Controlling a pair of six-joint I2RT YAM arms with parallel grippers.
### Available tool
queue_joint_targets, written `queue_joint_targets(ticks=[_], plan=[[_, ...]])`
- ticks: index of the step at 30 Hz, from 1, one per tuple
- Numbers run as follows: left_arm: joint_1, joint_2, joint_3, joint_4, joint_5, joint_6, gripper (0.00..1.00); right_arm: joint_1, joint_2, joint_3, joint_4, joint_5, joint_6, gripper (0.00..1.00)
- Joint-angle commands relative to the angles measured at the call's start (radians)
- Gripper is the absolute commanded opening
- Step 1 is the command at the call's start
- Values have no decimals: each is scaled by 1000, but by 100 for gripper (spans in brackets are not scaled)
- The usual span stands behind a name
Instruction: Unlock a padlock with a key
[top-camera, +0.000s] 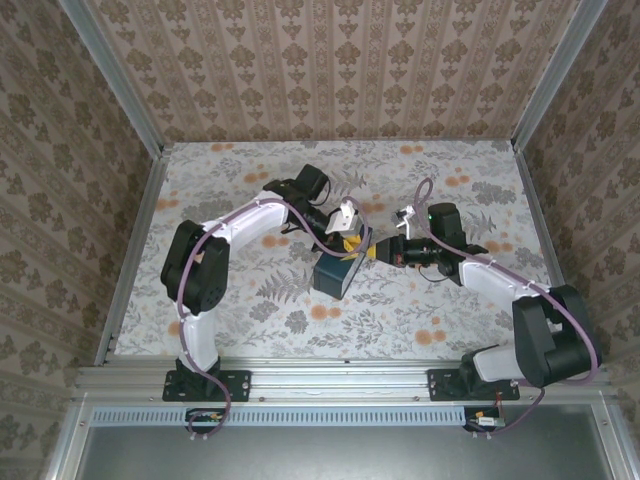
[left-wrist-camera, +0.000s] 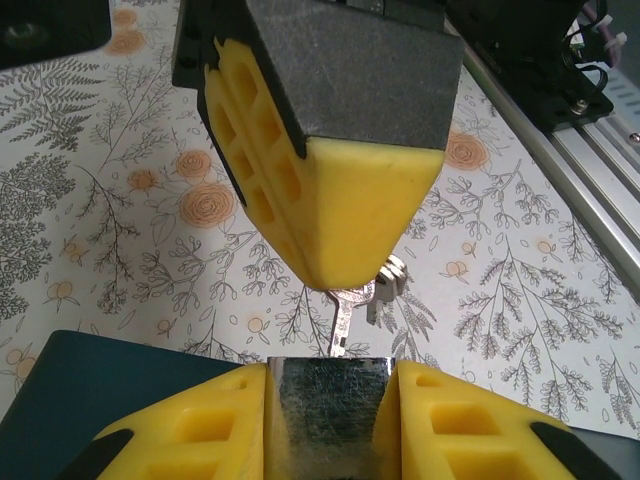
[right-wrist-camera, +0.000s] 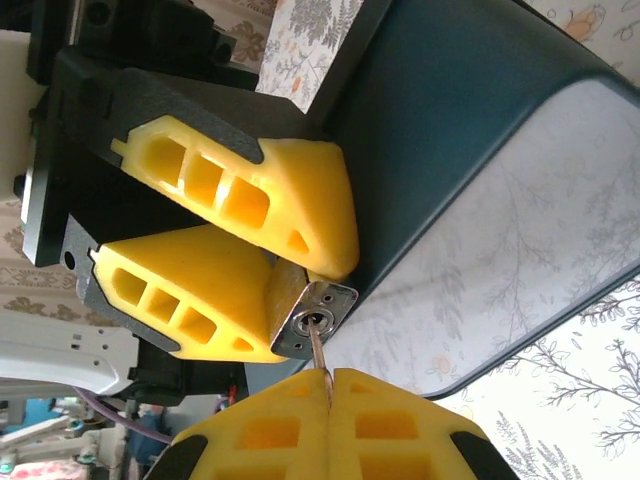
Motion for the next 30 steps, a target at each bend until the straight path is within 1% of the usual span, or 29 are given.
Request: queue_joint_targets(ticks=[1,4,6,11,16,22,30], plan=[[-12,-23,-21,6,-4,-9,21,15,62,-13,99,-66,119,0],[-17,-27,-31,14,-33,-7,21,15,95,-25,164,-67,208,0],[-17,-29,-35,12,-37,-3,21,14,96,-31,189,-66,234,0],[-20,-26,-32,2,-53,12,21,14,69,-23,166,-66,220,0],[-21,-30,-37,-10,-52,37,21,12,62,-4,139,-101,209,0],[-20,-34,-32,-17,-43,58,21,0,73,31,107,-155,216,0],[-20,-40,-40,-14,-22,70,21,-21,128,88,68,-223,236,0]])
